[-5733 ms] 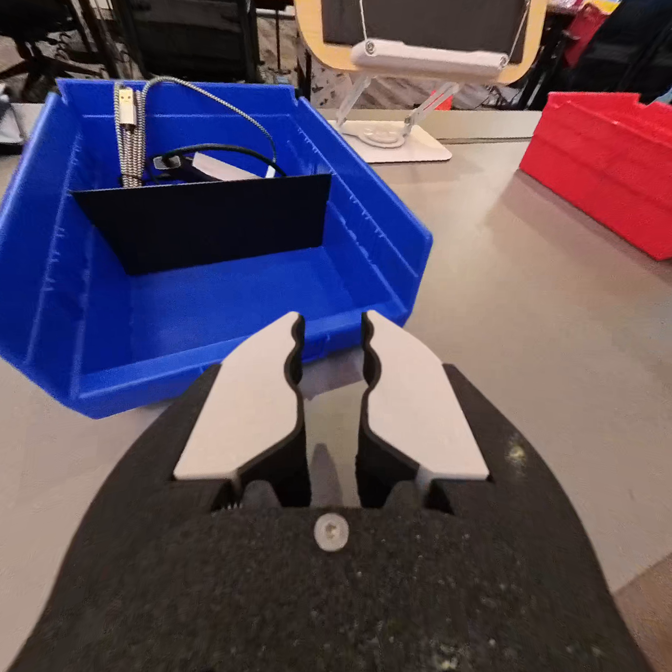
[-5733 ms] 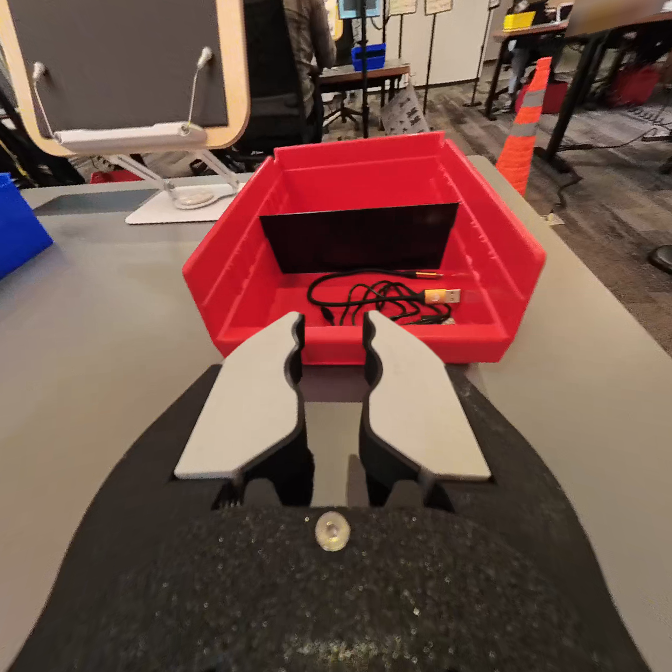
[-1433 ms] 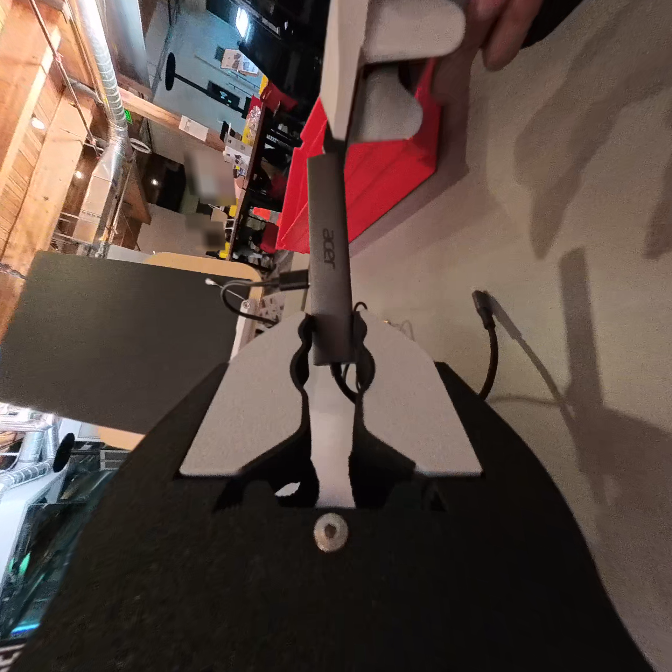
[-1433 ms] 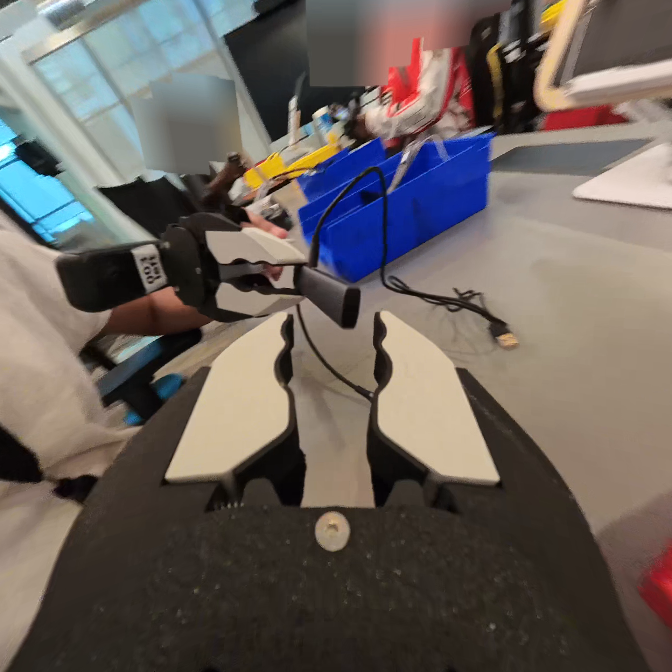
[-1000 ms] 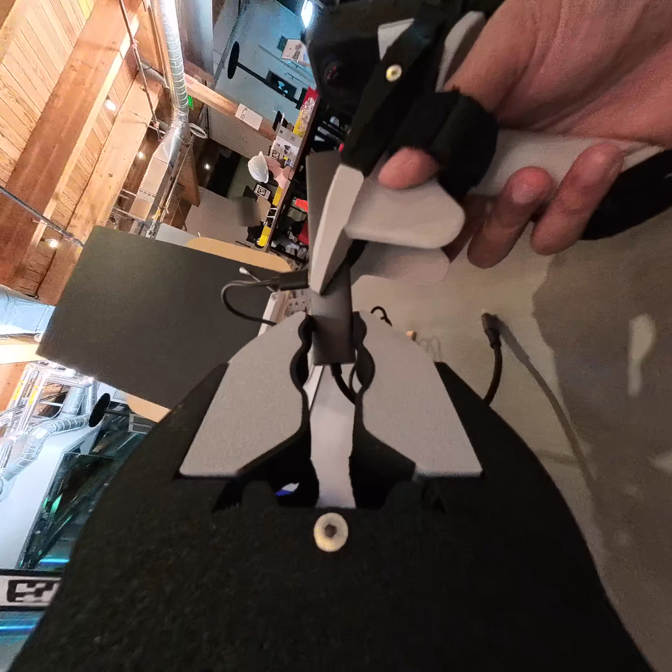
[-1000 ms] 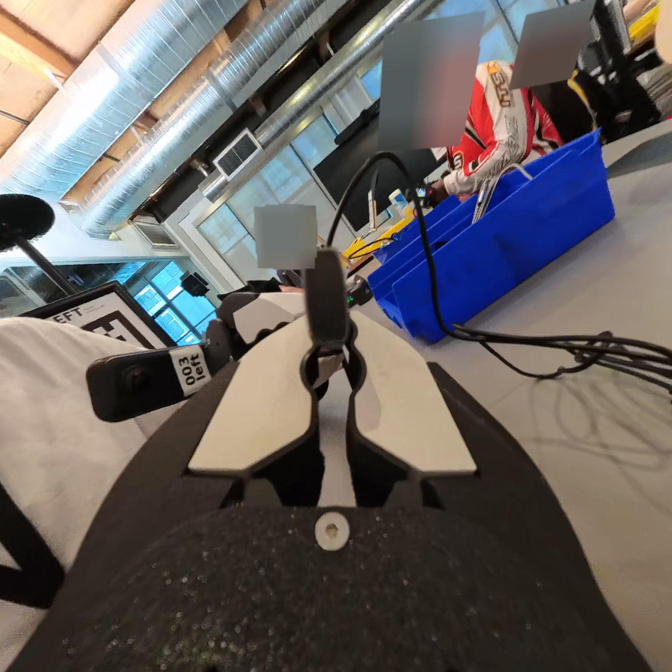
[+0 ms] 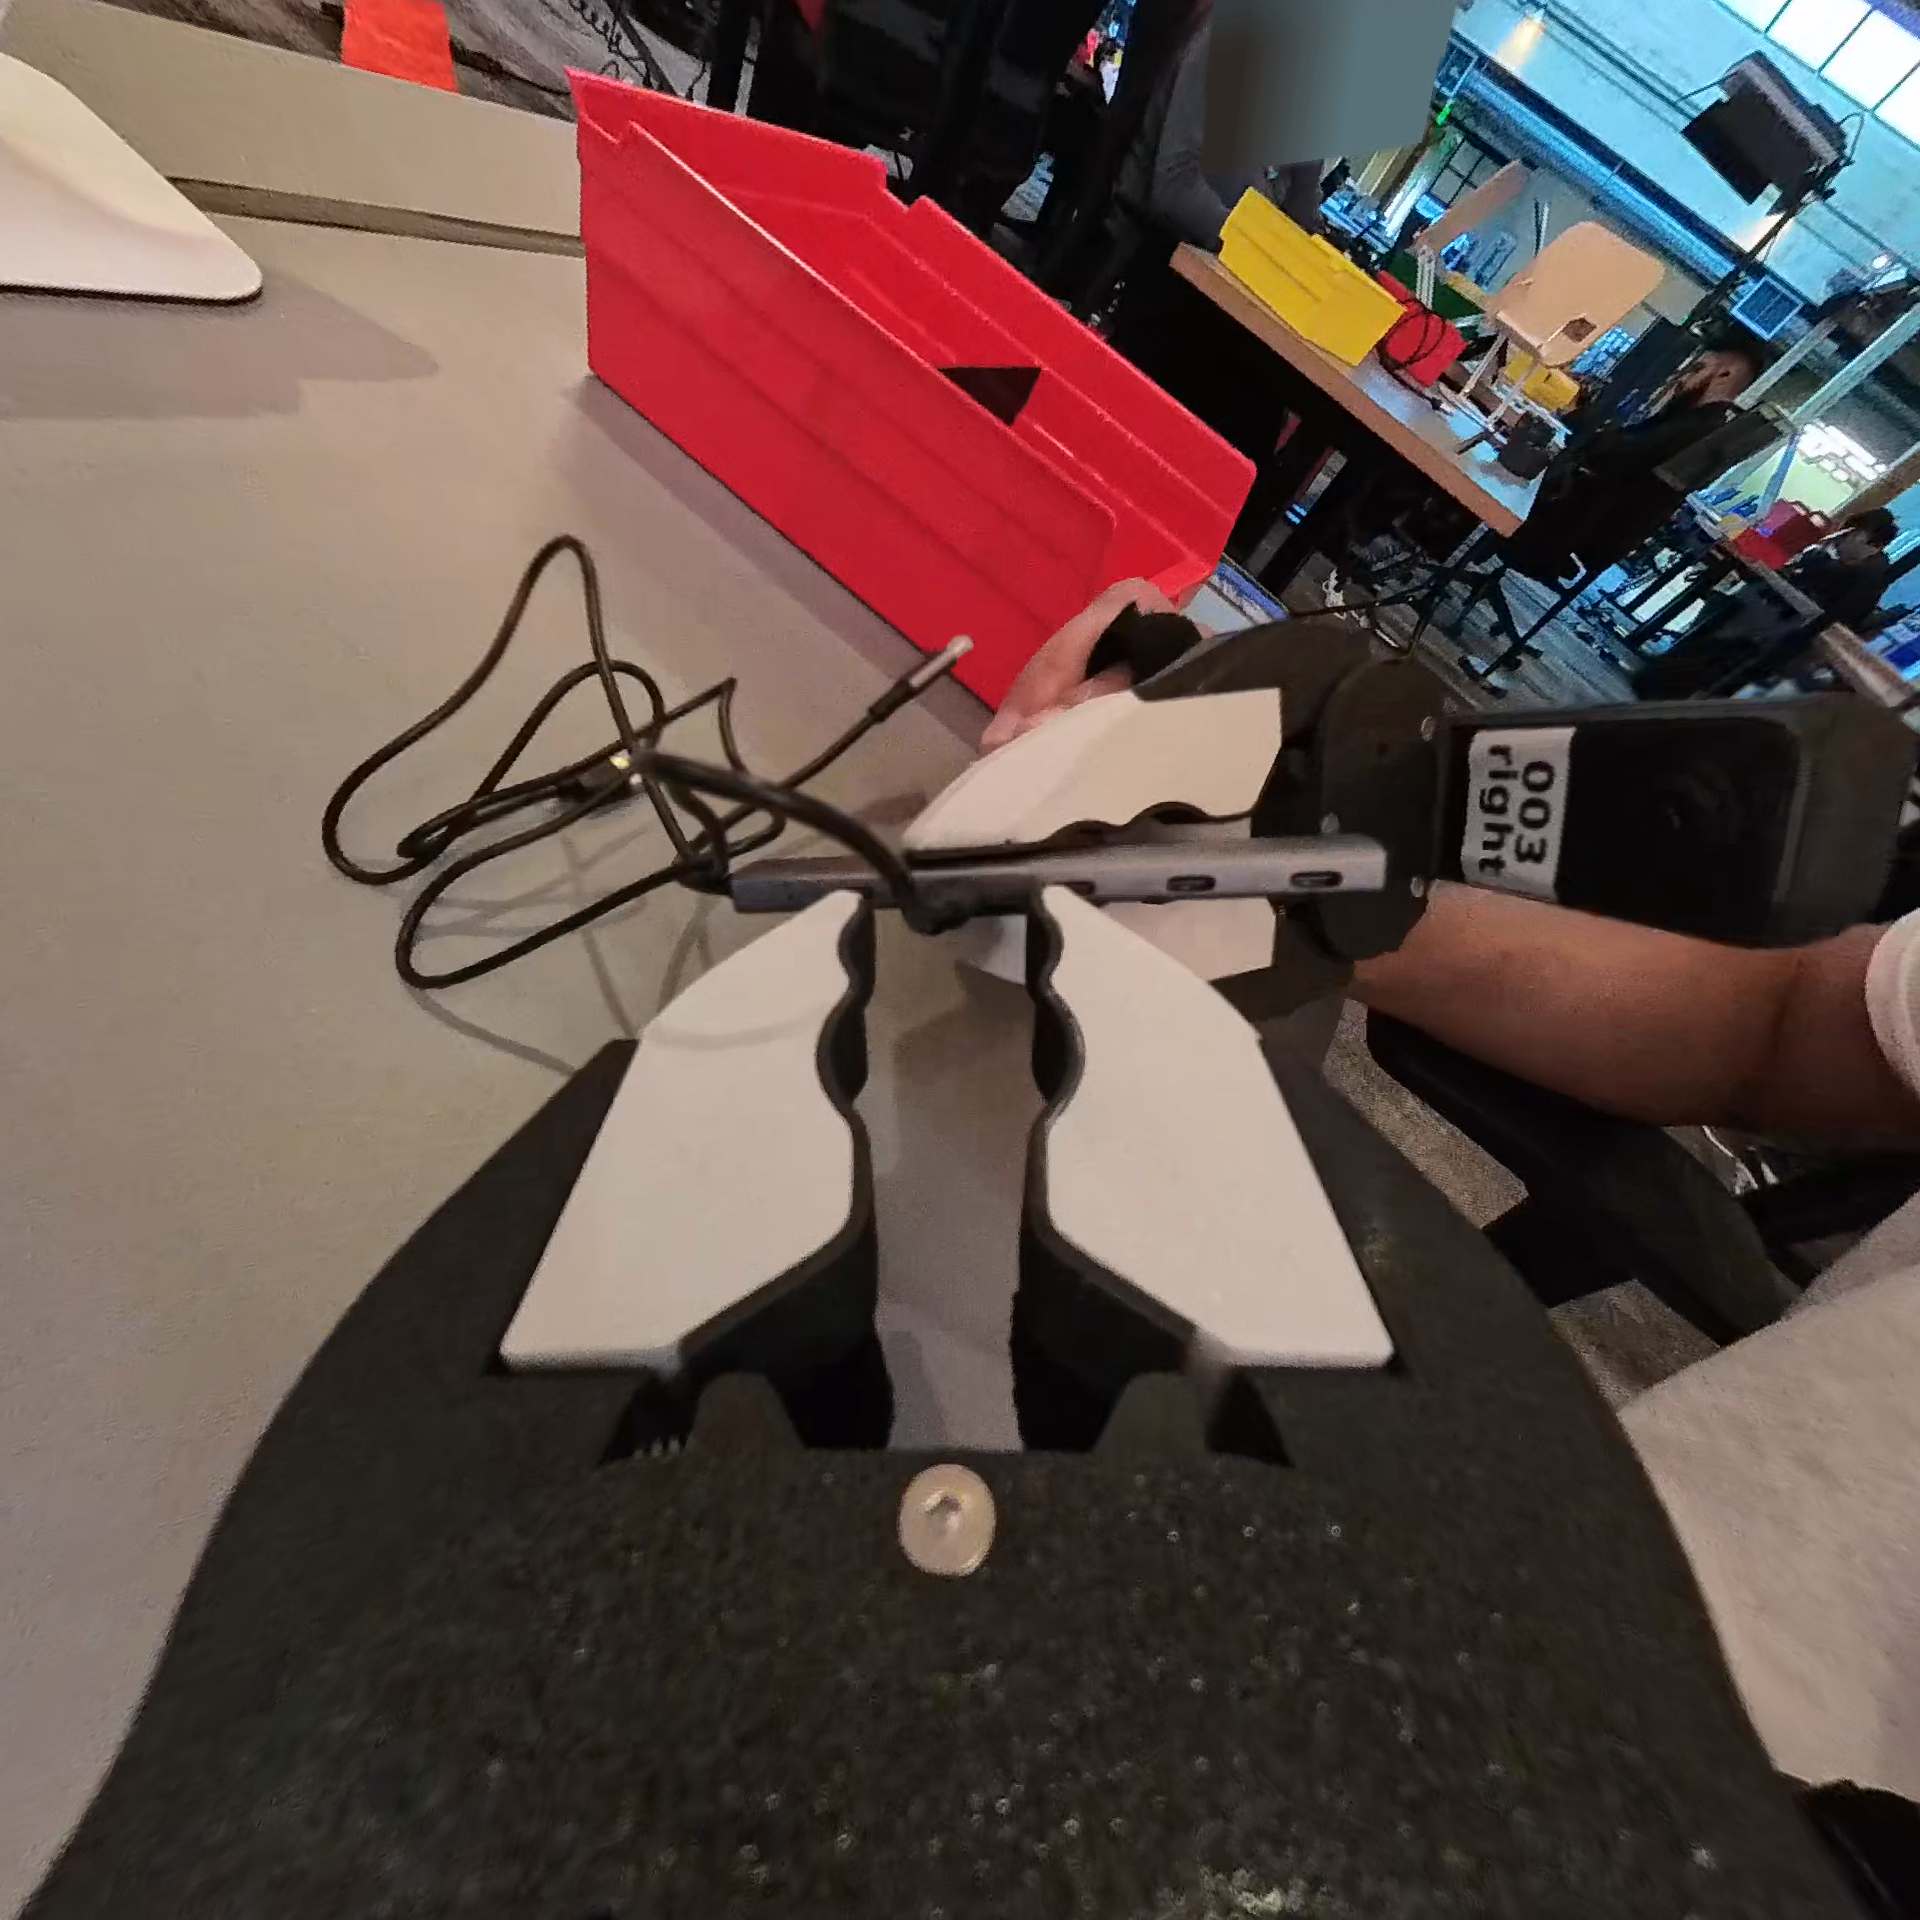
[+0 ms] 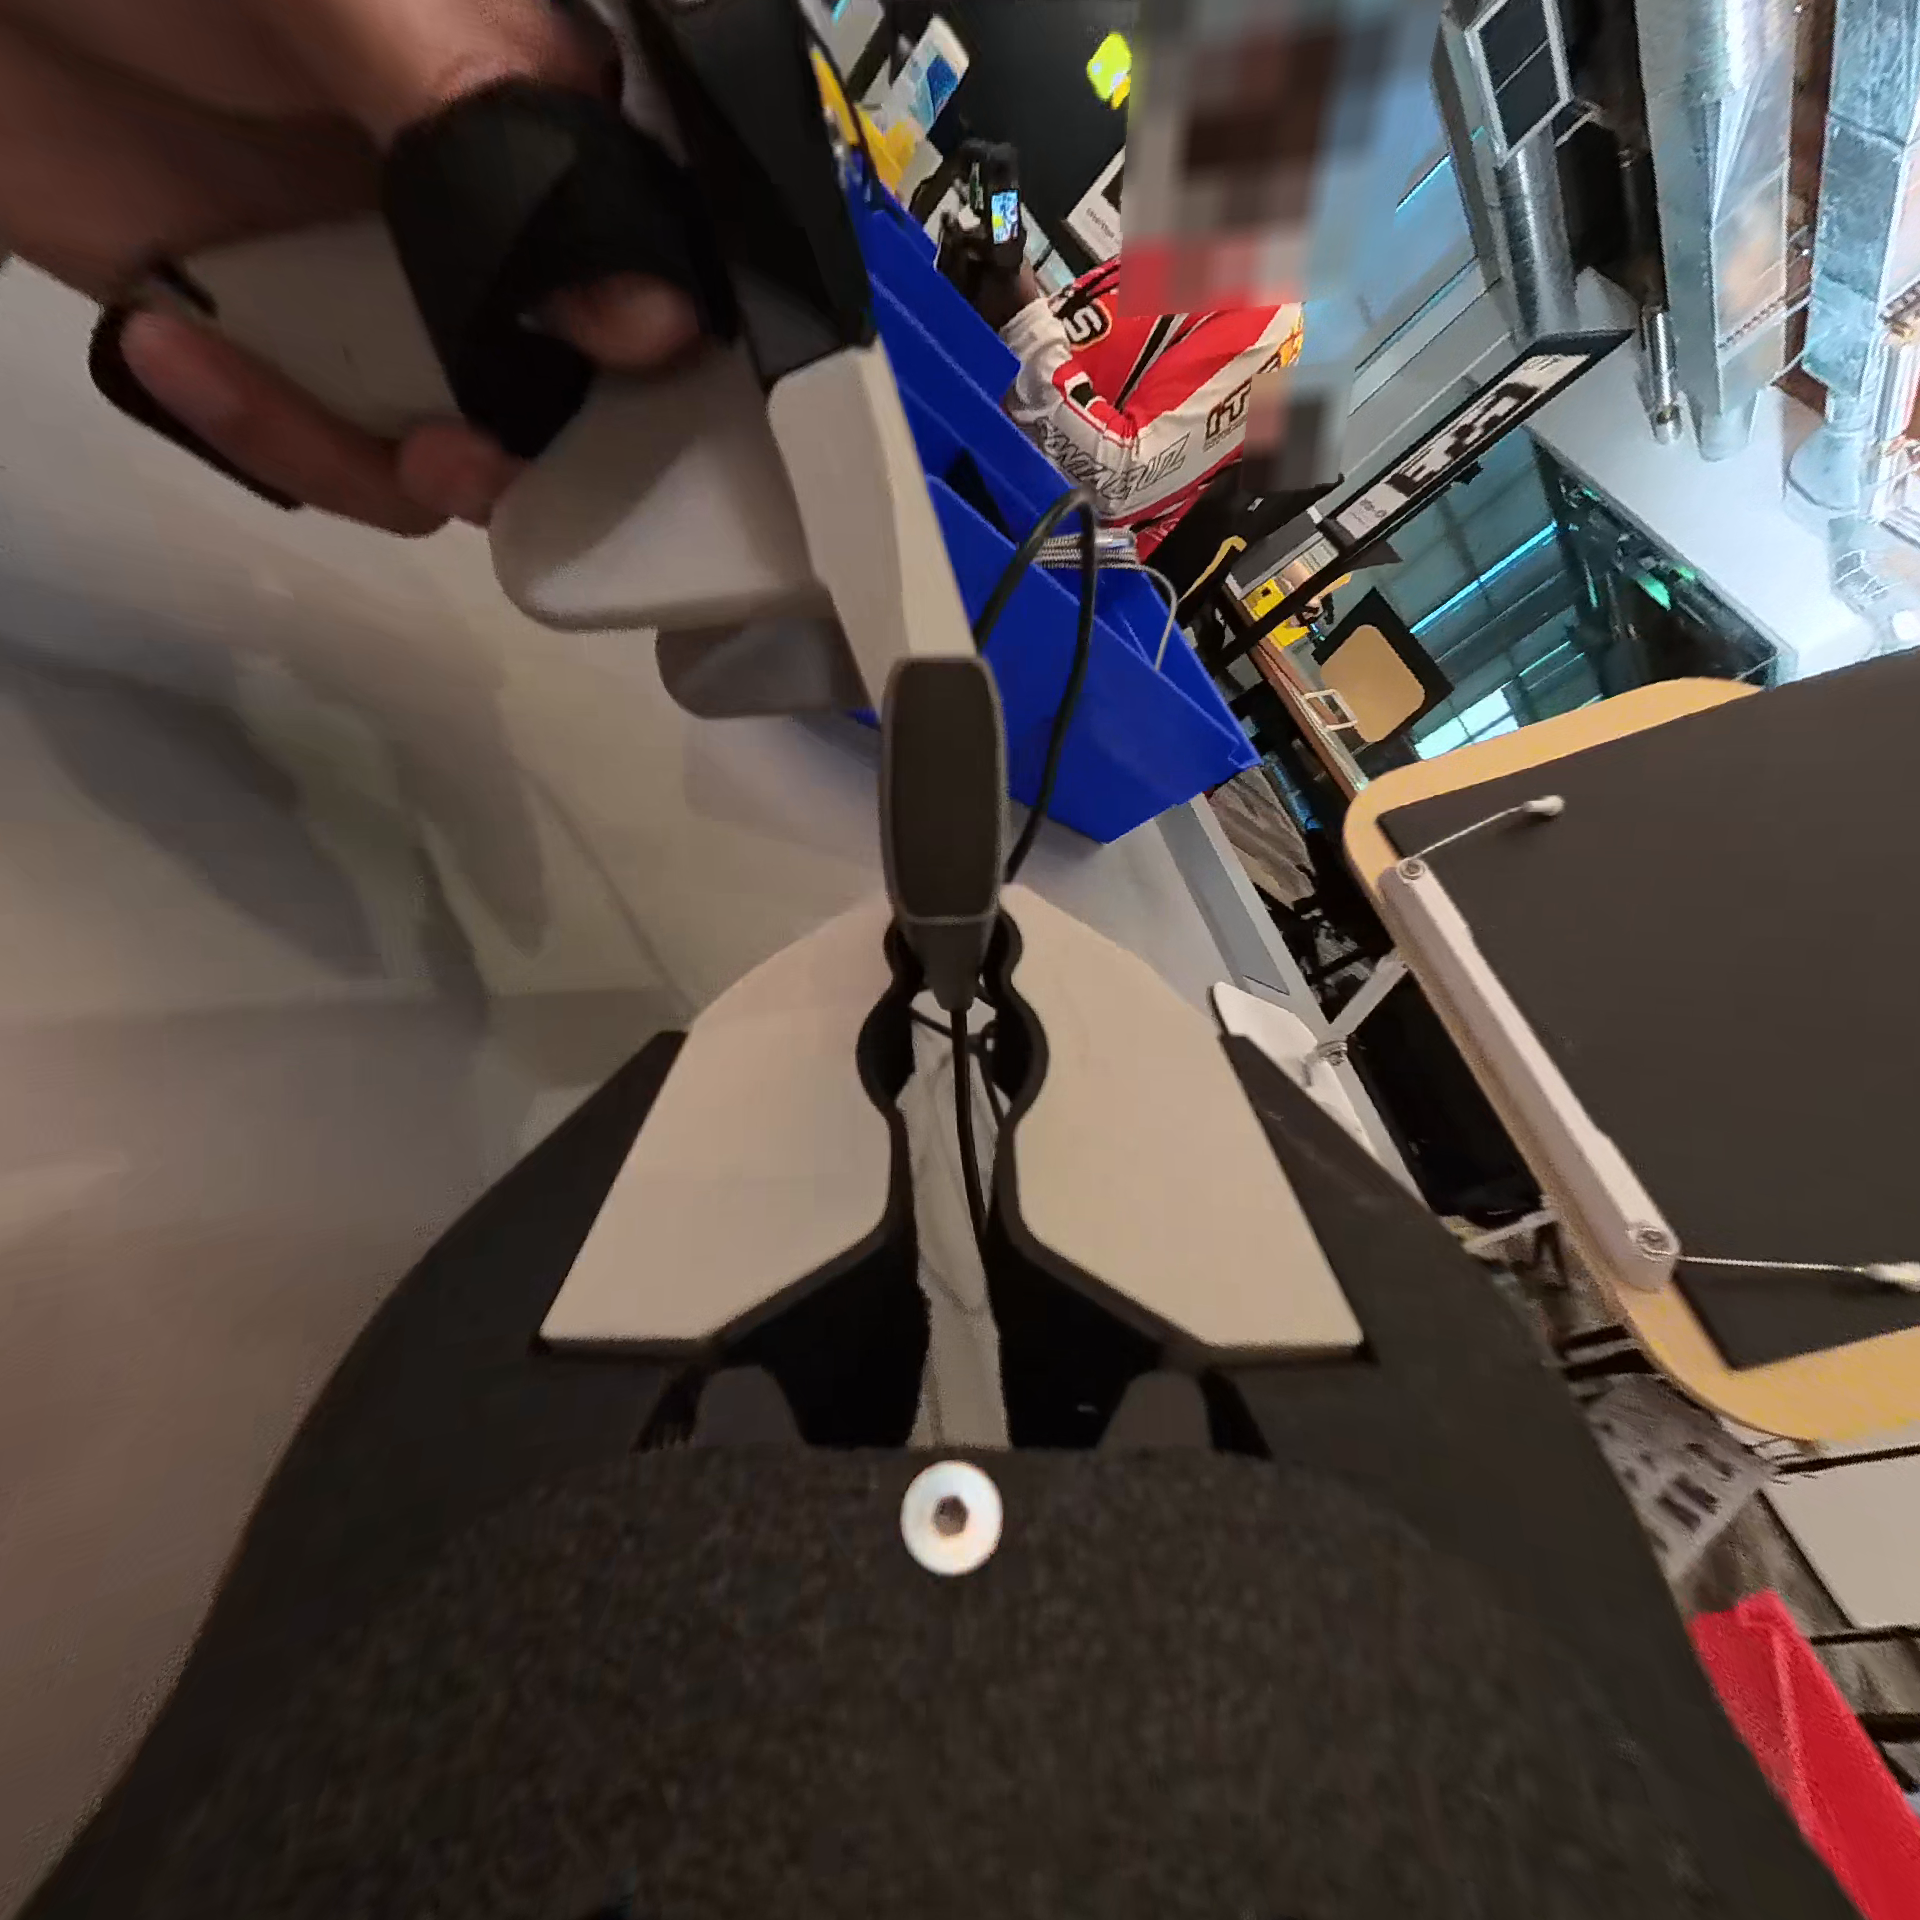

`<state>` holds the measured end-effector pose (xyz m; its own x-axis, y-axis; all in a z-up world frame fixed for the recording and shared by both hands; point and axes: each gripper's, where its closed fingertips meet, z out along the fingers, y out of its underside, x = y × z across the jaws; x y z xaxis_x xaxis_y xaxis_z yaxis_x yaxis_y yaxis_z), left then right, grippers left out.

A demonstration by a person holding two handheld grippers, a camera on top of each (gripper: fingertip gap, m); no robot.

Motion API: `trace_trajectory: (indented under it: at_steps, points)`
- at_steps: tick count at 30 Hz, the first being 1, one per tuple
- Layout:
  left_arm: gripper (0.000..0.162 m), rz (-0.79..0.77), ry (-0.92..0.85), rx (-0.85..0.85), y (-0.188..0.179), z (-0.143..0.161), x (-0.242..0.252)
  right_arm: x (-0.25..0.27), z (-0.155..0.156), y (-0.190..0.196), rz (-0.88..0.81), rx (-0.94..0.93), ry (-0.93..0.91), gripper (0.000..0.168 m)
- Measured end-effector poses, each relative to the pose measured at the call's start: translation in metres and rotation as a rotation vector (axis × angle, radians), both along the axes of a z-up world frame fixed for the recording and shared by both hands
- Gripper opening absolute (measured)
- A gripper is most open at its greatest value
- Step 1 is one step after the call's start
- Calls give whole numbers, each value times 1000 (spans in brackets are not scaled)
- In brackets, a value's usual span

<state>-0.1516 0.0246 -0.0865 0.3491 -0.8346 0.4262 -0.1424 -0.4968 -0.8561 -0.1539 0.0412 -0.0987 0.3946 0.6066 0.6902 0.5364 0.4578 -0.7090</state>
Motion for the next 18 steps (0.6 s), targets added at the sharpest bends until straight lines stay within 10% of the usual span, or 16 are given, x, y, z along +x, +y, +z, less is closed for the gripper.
trace_trajectory:
  at_steps: [18]
  points:
    - [10, 9, 130, 90, 0, -13, -1, -2, -5, -7, -21, 89, -45, 10]
